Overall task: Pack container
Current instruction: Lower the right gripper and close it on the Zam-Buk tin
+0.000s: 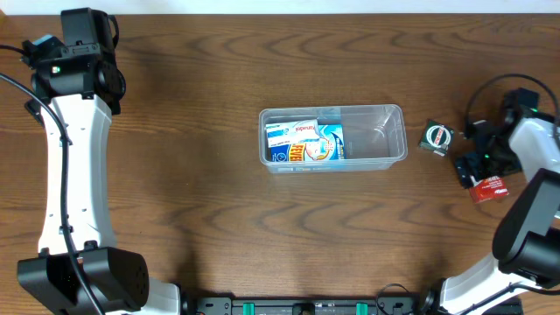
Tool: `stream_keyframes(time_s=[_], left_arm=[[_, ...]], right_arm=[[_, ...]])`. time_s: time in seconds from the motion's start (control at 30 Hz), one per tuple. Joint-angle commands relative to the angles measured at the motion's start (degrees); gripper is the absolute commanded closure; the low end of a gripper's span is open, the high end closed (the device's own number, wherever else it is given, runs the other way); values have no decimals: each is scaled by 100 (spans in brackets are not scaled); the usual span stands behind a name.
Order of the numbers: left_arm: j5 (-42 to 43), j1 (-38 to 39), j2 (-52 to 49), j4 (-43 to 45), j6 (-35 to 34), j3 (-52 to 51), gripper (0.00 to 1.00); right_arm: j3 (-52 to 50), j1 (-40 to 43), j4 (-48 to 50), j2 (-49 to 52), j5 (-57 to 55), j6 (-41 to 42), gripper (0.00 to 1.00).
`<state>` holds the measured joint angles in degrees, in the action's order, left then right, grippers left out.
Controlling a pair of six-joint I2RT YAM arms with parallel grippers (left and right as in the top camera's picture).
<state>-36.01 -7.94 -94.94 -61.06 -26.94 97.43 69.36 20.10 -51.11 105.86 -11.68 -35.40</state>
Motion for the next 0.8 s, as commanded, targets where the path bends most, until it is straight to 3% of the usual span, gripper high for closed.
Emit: stream_keyframes(time_s=[0.0,0.2,0.43,0.7,0.77], left_arm=[[-63,-13,-4,2,31,-7,2],[-63,-13,-4,2,31,-7,2],[-63,-13,-4,2,31,-7,2],[-63,-13,-4,2,31,-7,2],[-63,-13,-4,2,31,-7,2]], right_arm=[[131,-544,-42,33,-199,13,1],[424,-1513,-72,33,-442,634,1],[442,-1786,767,33,308,3136,1],[439,-1777,1233,33,610,3386,1],[439,-1775,1272,33,629,3838,1]])
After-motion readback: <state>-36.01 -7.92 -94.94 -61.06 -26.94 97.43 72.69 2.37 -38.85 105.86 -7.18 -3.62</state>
